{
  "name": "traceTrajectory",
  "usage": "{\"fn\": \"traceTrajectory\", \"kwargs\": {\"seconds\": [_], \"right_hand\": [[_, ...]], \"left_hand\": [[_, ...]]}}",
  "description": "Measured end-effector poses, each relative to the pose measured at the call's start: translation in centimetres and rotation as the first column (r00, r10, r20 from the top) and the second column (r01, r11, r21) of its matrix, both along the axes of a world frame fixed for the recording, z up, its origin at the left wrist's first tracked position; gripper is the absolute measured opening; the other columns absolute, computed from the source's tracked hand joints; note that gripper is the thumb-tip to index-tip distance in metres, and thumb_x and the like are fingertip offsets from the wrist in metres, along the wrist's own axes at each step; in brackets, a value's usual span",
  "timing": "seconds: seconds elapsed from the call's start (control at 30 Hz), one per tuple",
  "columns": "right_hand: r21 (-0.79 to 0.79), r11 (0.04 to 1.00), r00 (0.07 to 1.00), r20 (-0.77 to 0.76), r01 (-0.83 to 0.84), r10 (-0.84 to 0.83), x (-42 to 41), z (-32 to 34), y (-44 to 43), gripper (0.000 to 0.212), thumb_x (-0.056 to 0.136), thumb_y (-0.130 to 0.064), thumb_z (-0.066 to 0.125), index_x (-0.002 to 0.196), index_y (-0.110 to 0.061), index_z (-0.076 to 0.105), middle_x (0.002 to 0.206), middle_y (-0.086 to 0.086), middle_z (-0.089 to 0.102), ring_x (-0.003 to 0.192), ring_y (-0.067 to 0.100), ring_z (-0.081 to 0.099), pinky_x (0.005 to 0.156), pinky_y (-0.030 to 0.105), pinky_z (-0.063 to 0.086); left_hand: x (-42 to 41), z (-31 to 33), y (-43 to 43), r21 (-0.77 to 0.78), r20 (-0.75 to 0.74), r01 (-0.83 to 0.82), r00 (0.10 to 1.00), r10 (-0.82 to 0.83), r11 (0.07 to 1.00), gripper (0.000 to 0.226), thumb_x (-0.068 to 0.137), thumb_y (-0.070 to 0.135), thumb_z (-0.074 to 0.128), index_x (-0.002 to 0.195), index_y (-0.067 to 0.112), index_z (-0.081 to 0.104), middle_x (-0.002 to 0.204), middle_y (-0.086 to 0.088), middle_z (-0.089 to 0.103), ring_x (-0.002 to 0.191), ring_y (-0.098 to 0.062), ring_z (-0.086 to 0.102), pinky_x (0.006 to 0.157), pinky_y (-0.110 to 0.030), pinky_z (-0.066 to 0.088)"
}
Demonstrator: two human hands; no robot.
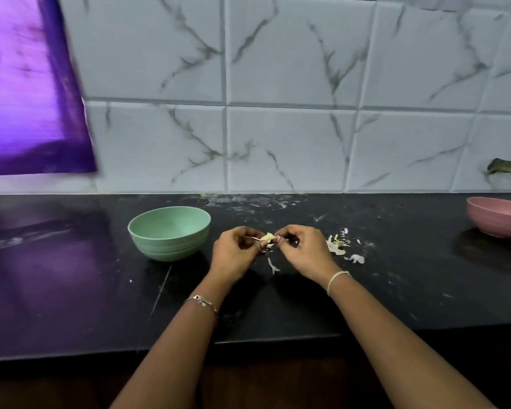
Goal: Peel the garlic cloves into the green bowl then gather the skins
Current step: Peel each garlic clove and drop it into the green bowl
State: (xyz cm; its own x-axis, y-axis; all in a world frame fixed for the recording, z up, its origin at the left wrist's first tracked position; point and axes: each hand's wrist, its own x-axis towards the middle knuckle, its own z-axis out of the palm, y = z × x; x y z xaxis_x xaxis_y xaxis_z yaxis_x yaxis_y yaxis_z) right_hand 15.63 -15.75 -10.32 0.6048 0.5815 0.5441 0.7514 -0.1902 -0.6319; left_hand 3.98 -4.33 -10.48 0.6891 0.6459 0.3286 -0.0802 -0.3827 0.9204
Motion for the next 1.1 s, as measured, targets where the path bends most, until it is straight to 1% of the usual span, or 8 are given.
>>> {"fn": "traceTrajectory", "kwargs": {"seconds": [0.2,0.27,0.33,0.47,0.63,0.83,0.97,1.1], "right_hand": [[-0.003,1.000,1.000,0.001,-0.020,0.020,0.2,0.0,0.1,0.009,0.084,-0.016,0.070,0.083,-0.024,0.074,0.073,-0.004,0.071,0.069,0.017,0.064,0.068,0.036,0.054],[-0.040,0.999,0.996,0.084,-0.010,0.013,0.0,0.0,-0.1,0.008,0.084,-0.017,0.069,0.083,-0.023,0.074,0.072,-0.004,0.069,0.067,0.016,0.060,0.064,0.033,0.050],[-0.103,0.995,0.974,0.227,0.012,0.011,-0.3,0.2,-0.4,0.008,0.085,-0.018,0.066,0.086,-0.021,0.073,0.074,-0.008,0.065,0.067,0.013,0.055,0.063,0.028,0.043],[-0.189,0.977,0.831,0.555,0.096,0.026,-0.6,0.4,-0.6,0.008,0.084,-0.018,0.062,0.087,-0.018,0.070,0.079,-0.004,0.065,0.076,0.019,0.059,0.063,0.031,0.045],[-0.194,0.966,0.578,0.814,0.169,0.062,-0.9,0.5,-0.4,0.010,0.070,-0.012,0.072,0.070,-0.016,0.063,0.066,-0.002,0.058,0.061,0.021,0.057,0.052,0.030,0.043],[-0.284,0.921,0.352,0.918,0.265,0.182,-1.1,0.7,-0.2,0.014,0.063,-0.014,0.076,0.069,-0.019,0.064,0.064,-0.003,0.056,0.058,0.019,0.054,0.052,0.030,0.040],[-0.302,0.910,0.271,0.936,0.283,0.226,-1.1,0.9,0.0,0.012,0.065,-0.012,0.072,0.070,-0.018,0.063,0.064,-0.002,0.055,0.058,0.019,0.053,0.055,0.032,0.042],[-0.288,0.911,0.223,0.948,0.296,0.227,-1.0,0.7,0.1,0.010,0.068,-0.013,0.071,0.072,-0.017,0.062,0.067,-0.001,0.056,0.060,0.020,0.055,0.058,0.033,0.043]], "left_hand": [[0.3,-0.1,0.4,0.017,-0.023,0.003,1.000,-0.002,1.000,0.018,0.085,0.006,0.070,0.084,0.025,0.070,0.081,-0.005,0.074,0.075,-0.017,0.070,0.077,-0.033,0.056],[0.3,-0.2,0.3,0.066,-0.048,-0.025,0.998,0.028,0.997,0.013,0.087,0.009,0.069,0.089,0.022,0.072,0.083,-0.001,0.074,0.076,-0.012,0.068,0.076,-0.024,0.055],[0.3,-0.2,0.3,0.146,-0.078,-0.061,0.994,0.073,0.987,0.012,0.088,0.010,0.067,0.096,0.018,0.073,0.082,0.003,0.072,0.069,-0.003,0.062,0.065,-0.007,0.046],[0.3,-0.1,0.1,0.252,-0.101,-0.114,0.984,0.144,0.961,0.014,0.091,0.012,0.064,0.102,0.015,0.072,0.089,0.001,0.072,0.070,0.001,0.057,0.059,0.000,0.038],[0.0,-0.2,-0.2,0.408,-0.102,-0.140,0.975,0.198,0.902,0.018,0.092,0.008,0.059,0.102,0.013,0.073,0.093,-0.001,0.073,0.075,-0.008,0.057,0.062,-0.009,0.035],[0.5,-1.0,0.4,0.516,-0.152,-0.143,0.955,0.255,0.845,0.021,0.091,0.013,0.058,0.100,0.026,0.072,0.095,0.001,0.070,0.093,-0.020,0.058,0.081,-0.027,0.044],[0.3,-0.8,0.4,0.584,-0.183,-0.147,0.934,0.306,0.799,0.027,0.092,0.010,0.056,0.111,0.025,0.068,0.101,-0.001,0.065,0.102,-0.023,0.049,0.084,-0.030,0.042],[-0.1,-0.5,0.0,0.651,-0.193,-0.148,0.916,0.351,0.744,0.036,0.089,0.005,0.055,0.118,0.025,0.064,0.106,0.000,0.061,0.103,-0.021,0.042,0.078,-0.023,0.034]]}}
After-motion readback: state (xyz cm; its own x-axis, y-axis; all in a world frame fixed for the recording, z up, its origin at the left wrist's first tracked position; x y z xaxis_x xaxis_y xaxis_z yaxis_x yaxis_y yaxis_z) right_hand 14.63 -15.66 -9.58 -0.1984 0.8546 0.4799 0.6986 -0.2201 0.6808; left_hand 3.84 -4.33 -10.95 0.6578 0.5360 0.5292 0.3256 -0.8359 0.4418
